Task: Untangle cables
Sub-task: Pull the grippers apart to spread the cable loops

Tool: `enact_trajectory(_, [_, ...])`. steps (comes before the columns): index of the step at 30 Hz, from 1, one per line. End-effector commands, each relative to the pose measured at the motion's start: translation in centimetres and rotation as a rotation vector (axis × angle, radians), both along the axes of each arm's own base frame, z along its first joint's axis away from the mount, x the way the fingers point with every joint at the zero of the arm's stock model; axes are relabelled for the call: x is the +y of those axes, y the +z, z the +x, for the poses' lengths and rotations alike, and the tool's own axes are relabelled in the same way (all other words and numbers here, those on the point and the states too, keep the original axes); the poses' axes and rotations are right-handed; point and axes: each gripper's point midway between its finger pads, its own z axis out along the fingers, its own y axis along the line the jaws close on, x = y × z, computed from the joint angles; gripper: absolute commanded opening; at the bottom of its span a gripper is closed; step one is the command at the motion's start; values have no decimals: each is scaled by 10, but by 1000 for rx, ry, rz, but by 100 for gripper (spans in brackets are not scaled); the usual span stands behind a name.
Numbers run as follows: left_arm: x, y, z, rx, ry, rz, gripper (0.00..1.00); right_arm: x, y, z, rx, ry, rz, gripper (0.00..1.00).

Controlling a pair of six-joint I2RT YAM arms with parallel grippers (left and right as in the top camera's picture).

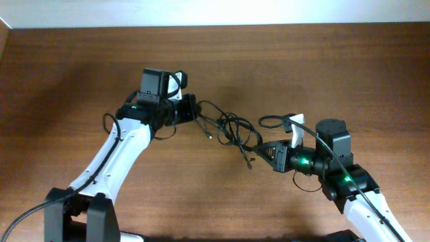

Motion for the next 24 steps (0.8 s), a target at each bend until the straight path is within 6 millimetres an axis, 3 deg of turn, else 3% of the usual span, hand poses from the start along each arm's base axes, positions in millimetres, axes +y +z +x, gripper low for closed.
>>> enact_trajectory(1, [-13,25,13,-138,-135,-125,0,-8,-8,0,44,-40,-47,15])
enact_trajectory(2, [-18,30,14,-162,-152,-139,0,-6,-13,-4,78,-26,-43,24])
enact_trajectory(5, [-15,20,9,-166,-192,-79,0,-5,-17,-4,98,-18,-41,51])
enact_trajectory(6, [-14,17,5,-155,-204,-68,6,-5,-17,-4,96,-17,-40,58])
enact_trajectory(7, [-11,12,2,-133,-197,-49,20,-5,-17,-3,93,-20,-41,61])
enact_trajectory(9, [-2,-1,-4,-74,-166,3,14,-5,-17,-3,92,-22,-44,61])
enact_trajectory(10, [3,-7,-7,-47,-149,32,22,-5,-17,-3,92,-23,-44,61])
enact_trajectory(12, [20,-25,-14,20,-95,143,61,-5,-17,-3,92,-23,-44,62])
enact_trajectory(13, [25,-30,-19,45,-85,179,70,-5,-17,-3,92,-23,-44,64])
enact_trajectory(14, [26,-34,-22,62,-84,199,90,-5,-17,-3,93,-24,-45,67])
enact_trajectory(15, [23,-36,-25,70,-93,205,99,-7,-19,-1,91,-34,-55,67])
enact_trajectory(19, [8,-41,-34,71,-136,231,99,-8,-20,0,89,-42,-61,68])
enact_trajectory(22, [24,-46,-23,91,46,307,99,-8,-20,0,90,-41,-61,69])
enact_trajectory(24, [24,-37,-7,-116,-193,439,100,-9,-23,-3,109,-41,-67,70])
